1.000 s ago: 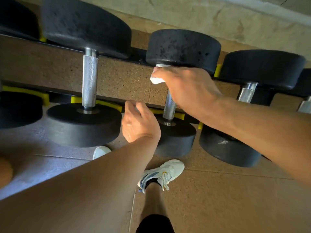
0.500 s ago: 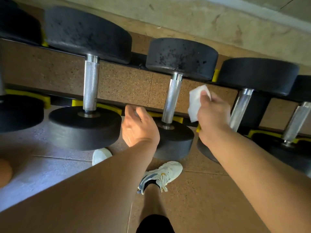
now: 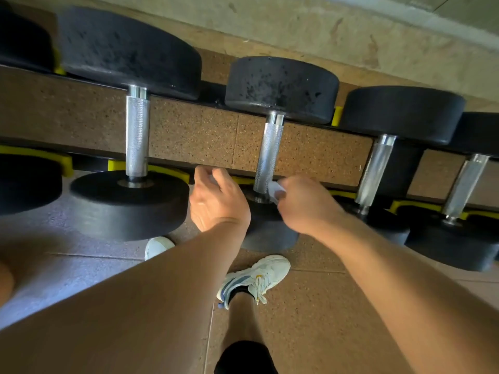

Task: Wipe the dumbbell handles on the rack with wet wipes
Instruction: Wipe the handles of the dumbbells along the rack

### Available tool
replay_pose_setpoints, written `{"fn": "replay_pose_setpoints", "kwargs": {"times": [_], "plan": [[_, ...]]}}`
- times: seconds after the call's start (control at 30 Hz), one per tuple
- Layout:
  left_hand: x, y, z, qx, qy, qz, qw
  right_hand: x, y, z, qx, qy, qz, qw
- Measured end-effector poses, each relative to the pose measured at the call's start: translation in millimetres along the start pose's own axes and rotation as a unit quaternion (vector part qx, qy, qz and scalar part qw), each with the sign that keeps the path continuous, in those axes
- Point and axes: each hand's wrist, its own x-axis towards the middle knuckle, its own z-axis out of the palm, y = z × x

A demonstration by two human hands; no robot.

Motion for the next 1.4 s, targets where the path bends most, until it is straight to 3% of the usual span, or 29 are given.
{"fn": "replay_pose_setpoints", "kwargs": {"times": [0.03, 0.1, 0.17, 0.27, 0.33, 0.4, 0.5, 0.57, 0.63, 0.7, 0.77, 0.87, 0.93, 1.03, 1.07, 1.13, 1.2, 1.27, 1.3, 1.4], "plan": [[0.3, 0.3, -0.3, 0.002, -0.001, -0.001, 1.000, 3.1, -3.6, -12.2, 0.103, -0.004, 0.030, 0.994], [0.3, -0.1, 0.3, 0.003, -0.003, -0.003, 1.000, 18.0, -12.1, -33.8, 0.305, 0.083, 0.108, 0.942], [0.5, -0.4, 0.8, 0.000, -0.004, -0.003, 1.000, 35.0, -30.5, -37.5, 0.379, 0.164, 0.125, 0.902], [0.9, -0.8, 1.0, 0.004, 0.001, 0.003, 1.000, 34.2, -44.2, -13.1, 0.290, 0.189, 0.090, 0.934], [0.6, -1.0, 1.3, 0.006, -0.002, 0.006, 1.000, 22.1, -28.6, 2.2, 0.219, 0.131, 0.054, 0.965], [0.7, -1.5, 1.2, 0.011, 0.000, 0.009, 1.000, 6.7, -10.3, 6.6, 0.080, 0.043, 0.012, 0.996], [0.1, -0.9, 1.1, 0.006, 0.002, 0.009, 1.000, -1.2, 2.8, -5.3, -0.022, 0.018, -0.046, 0.999], [0.5, -0.2, 1.3, 0.002, -0.004, 0.002, 1.000, 0.4, -0.9, -16.8, -0.062, 0.140, -0.144, 0.978], [0.8, 0.0, 1.8, 0.001, -0.003, -0.003, 1.000, 13.0, -1.8, -25.3, -0.113, 0.246, -0.262, 0.926], [1.1, 0.4, 2.4, 0.005, 0.000, -0.003, 1.000, 34.4, 1.1, -24.4, -0.215, 0.210, -0.357, 0.884], [2.5, -0.5, 2.5, 0.008, 0.002, -0.002, 1.000, 50.4, 4.1, -13.4, -0.298, 0.087, -0.416, 0.855], [4.9, -0.9, 3.2, 0.011, 0.009, -0.002, 1.000, 48.4, 7.1, 4.3, -0.259, -0.047, -0.425, 0.866], [3.5, -0.3, 3.1, 0.013, 0.018, -0.004, 1.000, 32.0, 10.4, 0.6, -0.134, -0.088, -0.382, 0.910], [0.5, 1.6, 1.9, 0.016, 0.019, -0.006, 1.000, 12.5, 34.6, -14.9, 0.022, -0.124, -0.305, 0.944], [0.4, 1.3, 1.7, 0.015, 0.018, -0.007, 1.000, 6.5, 41.5, -20.9, 0.047, -0.094, -0.294, 0.950], [0.1, 1.1, 2.2, 0.012, 0.018, -0.011, 1.000, 2.4, 44.8, -33.8, 0.045, 0.060, -0.341, 0.937], [-1.0, 3.5, 3.1, 0.011, 0.023, -0.012, 1.000, 17.0, 32.2, -41.9, -0.033, 0.214, -0.461, 0.860], [-1.6, 5.8, 4.4, 0.011, 0.028, -0.009, 0.999, 42.5, 12.9, -45.1, -0.157, 0.236, -0.555, 0.782], [-1.4, 5.7, 4.7, 0.011, 0.033, -0.008, 0.999, 56.4, 5.2, -44.0, -0.214, 0.214, -0.562, 0.770], [0.3, 4.3, 5.1, 0.013, 0.041, -0.006, 0.999, 74.6, -4.4, -38.3, -0.299, 0.171, -0.480, 0.807]]}}
